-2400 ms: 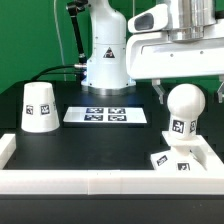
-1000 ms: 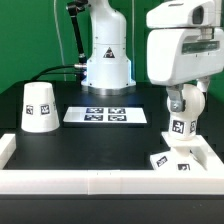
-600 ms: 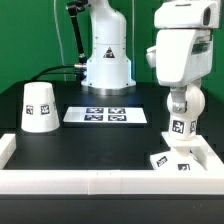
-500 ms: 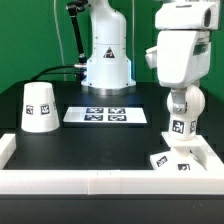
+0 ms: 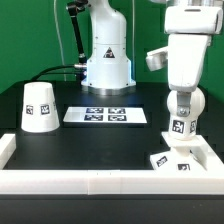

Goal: Assemble lamp

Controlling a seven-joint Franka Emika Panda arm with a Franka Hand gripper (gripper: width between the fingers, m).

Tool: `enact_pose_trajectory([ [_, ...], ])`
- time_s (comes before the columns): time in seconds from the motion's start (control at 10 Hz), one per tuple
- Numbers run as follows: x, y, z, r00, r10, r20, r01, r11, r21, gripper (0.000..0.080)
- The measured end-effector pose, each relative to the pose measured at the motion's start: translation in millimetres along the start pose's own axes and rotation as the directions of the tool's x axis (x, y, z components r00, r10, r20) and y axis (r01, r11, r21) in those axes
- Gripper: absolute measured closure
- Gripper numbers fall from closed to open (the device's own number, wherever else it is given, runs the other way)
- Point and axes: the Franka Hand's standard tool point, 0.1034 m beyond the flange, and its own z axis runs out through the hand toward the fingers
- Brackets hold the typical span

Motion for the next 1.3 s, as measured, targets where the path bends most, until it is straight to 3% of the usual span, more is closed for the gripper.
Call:
enact_pose_trajectory([
  [0.4, -3.1, 0.3, 0.0, 0.996, 0.094, -0.002, -0.094, 0.996, 0.002, 0.0223],
  [0.6, -3.0, -2.2, 0.2, 0.944, 0.330, -0.001, -0.330, 0.944, 0.005, 0.0223],
  [1.0, -0.7, -2.6, 0.5, 0.728, 0.685, -0.009, -0.685, 0.728, 0.013, 0.0223],
  [1.3, -1.0, -1.3, 1.0, 0.577, 0.817, -0.021, -0.817, 0.577, 0.015, 0.0222],
])
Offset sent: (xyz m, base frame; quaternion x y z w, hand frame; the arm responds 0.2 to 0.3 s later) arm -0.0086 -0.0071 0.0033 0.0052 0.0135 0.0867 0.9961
